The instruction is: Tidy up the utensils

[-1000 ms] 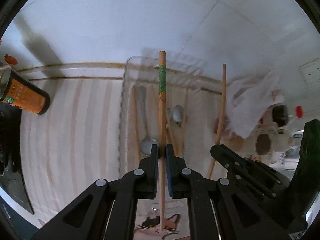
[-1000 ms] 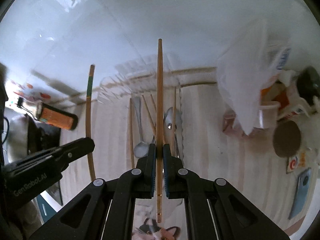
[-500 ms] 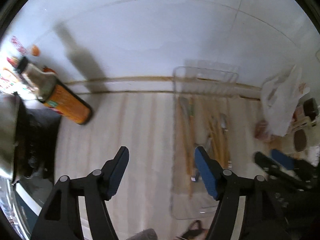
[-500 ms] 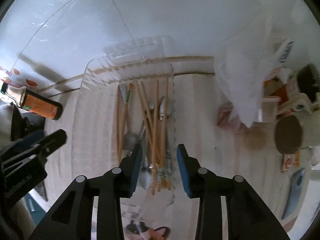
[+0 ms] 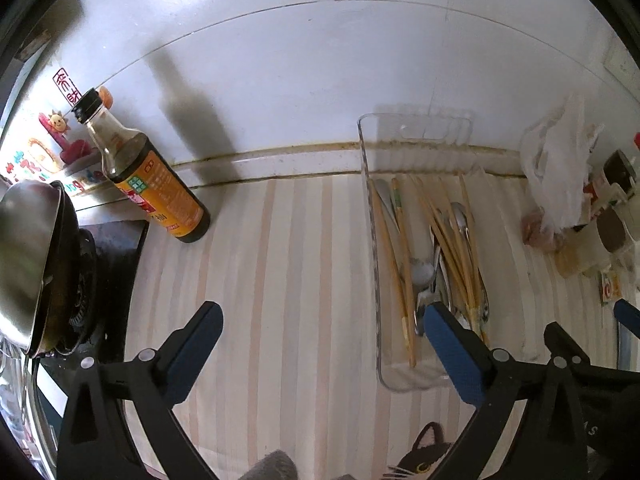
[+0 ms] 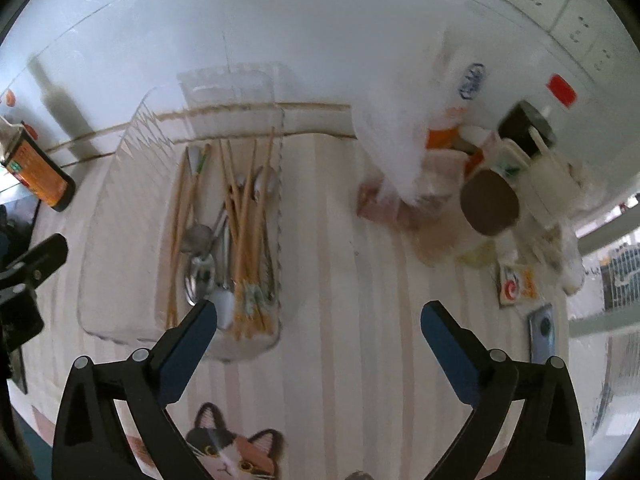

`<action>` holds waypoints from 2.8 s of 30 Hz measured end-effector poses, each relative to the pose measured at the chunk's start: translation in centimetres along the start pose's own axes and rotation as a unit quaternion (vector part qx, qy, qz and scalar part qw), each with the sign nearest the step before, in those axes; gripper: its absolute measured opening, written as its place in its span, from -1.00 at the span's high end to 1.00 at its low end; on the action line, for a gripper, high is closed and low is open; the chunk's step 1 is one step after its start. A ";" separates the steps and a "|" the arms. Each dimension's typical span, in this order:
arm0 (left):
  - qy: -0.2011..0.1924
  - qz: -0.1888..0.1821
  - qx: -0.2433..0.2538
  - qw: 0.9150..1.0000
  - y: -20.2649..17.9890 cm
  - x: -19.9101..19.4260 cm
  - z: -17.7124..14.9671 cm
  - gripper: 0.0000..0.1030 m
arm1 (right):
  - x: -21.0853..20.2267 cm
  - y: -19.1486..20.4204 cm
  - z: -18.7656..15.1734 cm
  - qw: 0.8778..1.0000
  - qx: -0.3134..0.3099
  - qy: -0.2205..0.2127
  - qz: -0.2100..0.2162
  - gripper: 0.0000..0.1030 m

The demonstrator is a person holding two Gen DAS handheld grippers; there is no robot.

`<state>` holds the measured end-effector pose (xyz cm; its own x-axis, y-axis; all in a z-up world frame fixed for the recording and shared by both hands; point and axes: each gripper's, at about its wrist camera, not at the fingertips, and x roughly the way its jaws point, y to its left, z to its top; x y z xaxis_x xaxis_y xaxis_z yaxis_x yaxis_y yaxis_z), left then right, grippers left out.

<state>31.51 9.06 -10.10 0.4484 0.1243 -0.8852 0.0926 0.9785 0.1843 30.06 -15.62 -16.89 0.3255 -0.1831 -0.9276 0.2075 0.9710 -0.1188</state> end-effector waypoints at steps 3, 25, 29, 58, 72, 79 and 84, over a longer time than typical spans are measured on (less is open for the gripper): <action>-0.008 0.002 -0.003 1.000 0.0 -1.0 -0.9 -1.00 | -0.8 -0.4 -1.1 1.000 0.008 -0.012 -0.011 -1.00; -0.151 -0.011 -0.029 0.988 -2.6 -21.4 -11.8 -1.00 | -21.5 -5.4 -13.0 0.981 0.022 -0.193 -0.016 -1.00; -0.169 -0.016 -0.032 0.985 -2.8 -24.6 -13.6 -1.00 | -25.7 -6.2 -15.6 0.974 0.024 -0.225 -0.014 -1.00; -0.188 -0.012 -0.035 0.981 -2.3 -28.6 -16.7 -1.00 | -32.5 -6.3 -20.1 0.963 0.029 -0.268 -0.002 -1.00; -0.181 -0.010 -0.048 0.982 -1.9 -28.1 -16.2 -1.00 | -32.1 -6.0 -19.2 0.964 0.022 -0.265 0.001 -1.00; -0.181 -0.009 -0.049 0.982 -1.9 -27.9 -16.1 -1.00 | -31.8 -6.1 -18.9 0.965 0.019 -0.261 0.005 -1.00; -0.182 -0.008 -0.048 0.982 -1.8 -27.8 -16.0 -1.00 | -31.7 -6.1 -18.9 0.965 0.019 -0.260 0.006 -1.00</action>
<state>4.69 6.47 7.33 0.7371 0.0597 -0.6732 0.0254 0.9929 0.1158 1.08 -12.85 6.58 0.7451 -0.2327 -0.6250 0.2300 0.9693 -0.0867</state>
